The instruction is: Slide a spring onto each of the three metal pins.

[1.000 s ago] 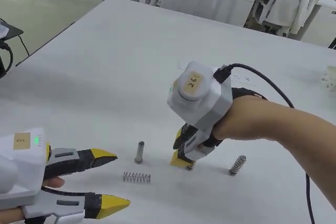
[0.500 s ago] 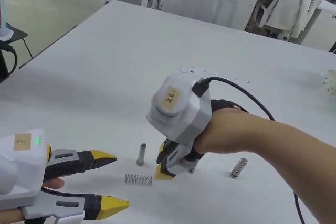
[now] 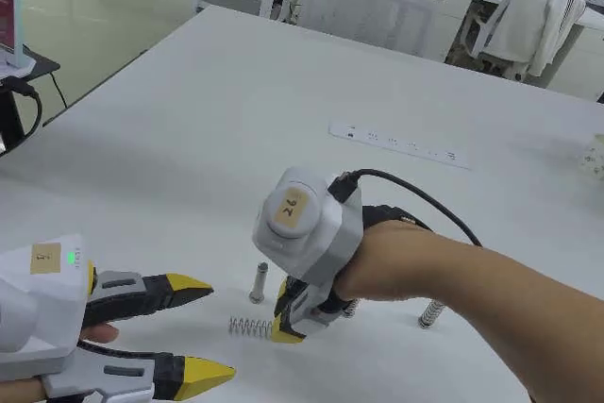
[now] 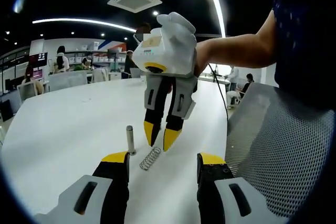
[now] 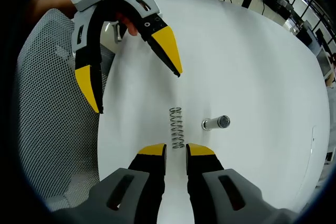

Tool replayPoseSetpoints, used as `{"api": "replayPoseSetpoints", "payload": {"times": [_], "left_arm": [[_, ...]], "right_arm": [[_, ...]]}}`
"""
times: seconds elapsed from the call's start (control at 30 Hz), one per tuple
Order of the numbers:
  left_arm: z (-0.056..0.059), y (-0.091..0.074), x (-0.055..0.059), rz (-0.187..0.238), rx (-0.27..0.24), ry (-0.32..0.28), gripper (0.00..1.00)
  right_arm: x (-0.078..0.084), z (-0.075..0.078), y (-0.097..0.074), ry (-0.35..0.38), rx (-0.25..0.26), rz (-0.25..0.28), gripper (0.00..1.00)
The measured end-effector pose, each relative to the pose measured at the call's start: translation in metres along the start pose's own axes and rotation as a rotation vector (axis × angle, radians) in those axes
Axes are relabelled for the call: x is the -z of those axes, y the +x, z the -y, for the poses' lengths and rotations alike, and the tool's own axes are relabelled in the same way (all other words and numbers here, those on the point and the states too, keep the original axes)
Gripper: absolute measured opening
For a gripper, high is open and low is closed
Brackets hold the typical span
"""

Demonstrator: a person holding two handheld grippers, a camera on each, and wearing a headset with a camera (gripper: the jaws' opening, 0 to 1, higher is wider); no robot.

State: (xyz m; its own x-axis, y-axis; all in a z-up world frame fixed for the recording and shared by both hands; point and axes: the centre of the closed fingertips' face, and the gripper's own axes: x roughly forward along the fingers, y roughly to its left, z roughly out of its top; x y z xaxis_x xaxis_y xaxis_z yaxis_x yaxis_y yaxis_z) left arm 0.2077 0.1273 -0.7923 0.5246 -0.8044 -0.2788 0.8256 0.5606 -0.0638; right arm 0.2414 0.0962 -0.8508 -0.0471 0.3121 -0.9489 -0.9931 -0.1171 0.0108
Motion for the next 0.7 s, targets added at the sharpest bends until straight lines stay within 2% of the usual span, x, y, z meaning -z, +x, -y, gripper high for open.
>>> {"api": "replayPoseSetpoints", "payload": {"times": [0.47, 0.7], "left_arm": [[0.0, 0.0, 0.0, 0.002, -0.003, -0.002, 0.46], [0.001, 0.0, 0.001, 0.0, -0.004, -0.004, 0.46]], "right_arm": [[0.002, 0.0, 0.01, -0.021, -0.002, -0.024, 0.12], [0.001, 0.001, 0.013, -0.048, 0.013, -0.032, 0.1]]}}
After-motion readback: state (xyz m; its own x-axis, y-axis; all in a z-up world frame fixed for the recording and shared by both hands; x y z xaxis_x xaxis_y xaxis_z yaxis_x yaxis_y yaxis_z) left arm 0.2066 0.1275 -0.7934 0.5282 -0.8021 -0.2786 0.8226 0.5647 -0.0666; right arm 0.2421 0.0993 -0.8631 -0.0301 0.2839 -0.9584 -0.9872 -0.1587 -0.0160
